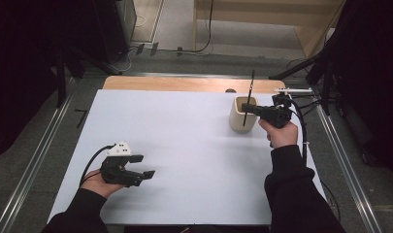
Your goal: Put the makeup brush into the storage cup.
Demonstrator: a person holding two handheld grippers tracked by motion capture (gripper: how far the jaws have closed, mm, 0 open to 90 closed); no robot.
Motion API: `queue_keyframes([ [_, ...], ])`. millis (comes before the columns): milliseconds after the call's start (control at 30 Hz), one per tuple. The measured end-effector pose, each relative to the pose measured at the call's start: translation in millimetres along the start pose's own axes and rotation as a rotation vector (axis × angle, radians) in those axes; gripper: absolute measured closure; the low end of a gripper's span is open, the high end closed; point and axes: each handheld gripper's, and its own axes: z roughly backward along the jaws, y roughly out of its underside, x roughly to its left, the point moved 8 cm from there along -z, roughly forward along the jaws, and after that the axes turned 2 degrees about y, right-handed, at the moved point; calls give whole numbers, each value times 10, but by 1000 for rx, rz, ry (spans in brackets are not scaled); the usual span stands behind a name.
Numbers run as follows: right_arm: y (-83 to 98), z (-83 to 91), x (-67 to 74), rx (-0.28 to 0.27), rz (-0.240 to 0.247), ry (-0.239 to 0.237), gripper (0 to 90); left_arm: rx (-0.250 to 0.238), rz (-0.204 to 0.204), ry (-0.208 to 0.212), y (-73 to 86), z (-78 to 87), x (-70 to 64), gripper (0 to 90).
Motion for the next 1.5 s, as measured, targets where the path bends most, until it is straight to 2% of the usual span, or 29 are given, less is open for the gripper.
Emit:
queue_keyframes([
  [267, -141, 21, -82, -10, 27, 55, 862, -3, 3, 6, -5, -18, 3, 254],
  [800, -485, 13, -249, -4, 25, 149, 861, 6, -7, 21, -6, -33, -28, 254],
  [1067, -566, -39, -323, -7, 41, 207, 861, 7, -6, 24, -4, -34, -31, 254],
  [1167, -588, -54, -341, -18, 45, 225, 861, 8, -8, 25, -1, -35, -34, 254],
  [1333, -629, -64, -382, -74, 88, 279, 861, 10, -12, 30, -4, -36, -41, 254],
  [1500, -635, -84, -426, -117, 100, 317, 861, 12, -9, 33, 2, -39, -41, 254],
])
